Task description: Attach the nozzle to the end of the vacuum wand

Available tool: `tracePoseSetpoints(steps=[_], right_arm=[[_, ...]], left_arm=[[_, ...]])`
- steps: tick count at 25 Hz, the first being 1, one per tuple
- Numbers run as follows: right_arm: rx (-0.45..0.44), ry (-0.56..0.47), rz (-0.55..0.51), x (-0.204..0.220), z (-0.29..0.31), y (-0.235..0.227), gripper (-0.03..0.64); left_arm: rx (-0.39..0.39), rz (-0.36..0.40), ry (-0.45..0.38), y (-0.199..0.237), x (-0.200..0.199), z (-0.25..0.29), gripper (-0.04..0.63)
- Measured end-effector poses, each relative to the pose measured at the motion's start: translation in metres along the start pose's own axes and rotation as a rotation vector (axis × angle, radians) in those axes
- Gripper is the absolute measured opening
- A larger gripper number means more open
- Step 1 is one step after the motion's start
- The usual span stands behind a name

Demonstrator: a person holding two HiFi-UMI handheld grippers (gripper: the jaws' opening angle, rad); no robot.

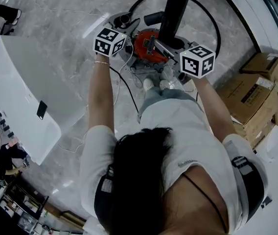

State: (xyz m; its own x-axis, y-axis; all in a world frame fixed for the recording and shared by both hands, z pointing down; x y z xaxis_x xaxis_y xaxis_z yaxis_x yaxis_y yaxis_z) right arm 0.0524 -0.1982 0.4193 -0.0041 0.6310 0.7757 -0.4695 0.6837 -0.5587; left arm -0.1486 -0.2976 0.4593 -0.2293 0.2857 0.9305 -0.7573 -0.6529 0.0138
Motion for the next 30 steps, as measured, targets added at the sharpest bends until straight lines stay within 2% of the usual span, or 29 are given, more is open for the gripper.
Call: tracePoseSetpoints(steps=[4,9,14,16,19,21,30], right_arm=[[-0.001,-0.021,0.068,-0.010,0.011,-0.006,0.121],[0.022,-0.024,0.055,-0.018,0.014,-0.009,0.121],[0.024,-0.029,0.054,-0.024,0.016,-0.011,0.120],[0.017,-0.020,0.052,-0.026,0.017,-0.012,0.121],[0.006,-0.001,0.034,-0.031,0.021,-0.015,0.121],[-0.003,0.007,0.026,-0.035,0.024,-0.015,0.121],[-0.030,0.019,0.018,-0.044,0.027,-0.025,0.121]], left_arm=[[0.004,-0.013,-0.022,0.001,-0.001,0.007,0.141],[0.001,-0.045,-0.065,0.001,0.000,0.011,0.154],[-0.049,-0.084,-0.130,0.007,0.000,0.011,0.161],[-0.042,-0.077,-0.124,0.006,0.002,0.011,0.163],[-0.033,-0.037,-0.038,0.000,0.014,0.019,0.163],[-0.054,-0.049,-0.003,-0.002,0.027,0.021,0.163],[-0.111,-0.086,-0.069,0.001,0.029,0.032,0.163]])
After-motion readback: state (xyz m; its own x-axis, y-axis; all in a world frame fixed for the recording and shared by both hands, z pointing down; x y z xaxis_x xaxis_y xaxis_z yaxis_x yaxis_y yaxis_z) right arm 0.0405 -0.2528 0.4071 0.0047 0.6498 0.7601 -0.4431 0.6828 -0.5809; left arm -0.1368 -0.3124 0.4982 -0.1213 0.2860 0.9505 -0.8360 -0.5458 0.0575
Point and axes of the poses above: the fingertips, and each gripper's own axes: z forward along the fingers, y to its left, x out of its underside, the point moved 9 cm from there along -z, backward along the fingers, and after that the axes turned 13 degrees about -x, right-handed, at the moved point
